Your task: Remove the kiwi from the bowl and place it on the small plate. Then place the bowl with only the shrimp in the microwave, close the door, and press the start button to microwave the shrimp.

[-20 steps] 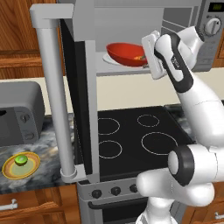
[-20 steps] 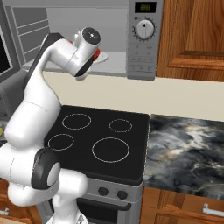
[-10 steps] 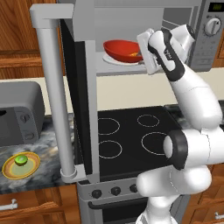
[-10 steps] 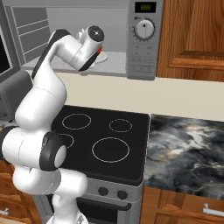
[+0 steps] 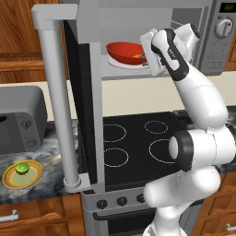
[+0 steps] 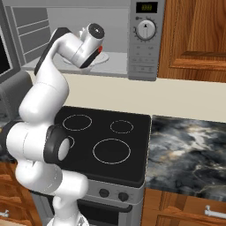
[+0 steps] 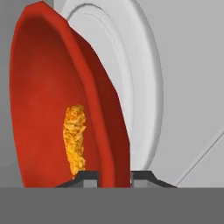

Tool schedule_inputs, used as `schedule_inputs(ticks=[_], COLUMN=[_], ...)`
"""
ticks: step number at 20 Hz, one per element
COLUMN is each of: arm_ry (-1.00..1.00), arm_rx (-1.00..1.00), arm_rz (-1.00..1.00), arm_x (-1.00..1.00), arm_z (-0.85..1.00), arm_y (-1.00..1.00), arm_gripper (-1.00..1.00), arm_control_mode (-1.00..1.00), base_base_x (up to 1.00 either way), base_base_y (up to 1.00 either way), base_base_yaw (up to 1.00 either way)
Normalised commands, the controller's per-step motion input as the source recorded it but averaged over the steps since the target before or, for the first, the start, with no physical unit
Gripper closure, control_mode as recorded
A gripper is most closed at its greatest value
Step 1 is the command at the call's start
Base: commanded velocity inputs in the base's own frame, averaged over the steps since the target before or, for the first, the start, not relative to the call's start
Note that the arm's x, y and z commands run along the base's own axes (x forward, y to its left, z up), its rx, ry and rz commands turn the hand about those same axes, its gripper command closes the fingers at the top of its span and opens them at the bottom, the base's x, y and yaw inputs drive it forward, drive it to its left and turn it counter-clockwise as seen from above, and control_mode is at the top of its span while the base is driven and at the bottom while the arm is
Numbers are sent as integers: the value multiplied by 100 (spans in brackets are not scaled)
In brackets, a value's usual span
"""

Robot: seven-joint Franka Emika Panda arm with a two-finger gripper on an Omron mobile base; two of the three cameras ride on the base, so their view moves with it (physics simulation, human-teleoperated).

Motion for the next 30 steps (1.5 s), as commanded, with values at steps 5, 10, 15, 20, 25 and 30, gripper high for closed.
schedule_inputs(ticks=[5, 10, 15, 20, 25, 30], arm_ry=[-1, -4, -12, -21, -39, -30], arm_rx=[0, 0, 0, -7, -44, -66], arm_rz=[0, 0, 0, 0, -17, -19], arm_x=[9, -7, -49, -100, -82, -39], arm_z=[-9, 12, 26, -41, -50, -55], arm_y=[0, 0, 0, 0, 7, 17], arm_gripper=[-100, -100, -100, -100, -100, -100], arm_control_mode=[-100, -100, -100, -100, -100, -100], base_base_x=[0, 0, 0, 0, 0, 0], base_base_y=[0, 0, 0, 0, 0, 0], base_base_yaw=[0, 0, 0, 0, 0, 0])
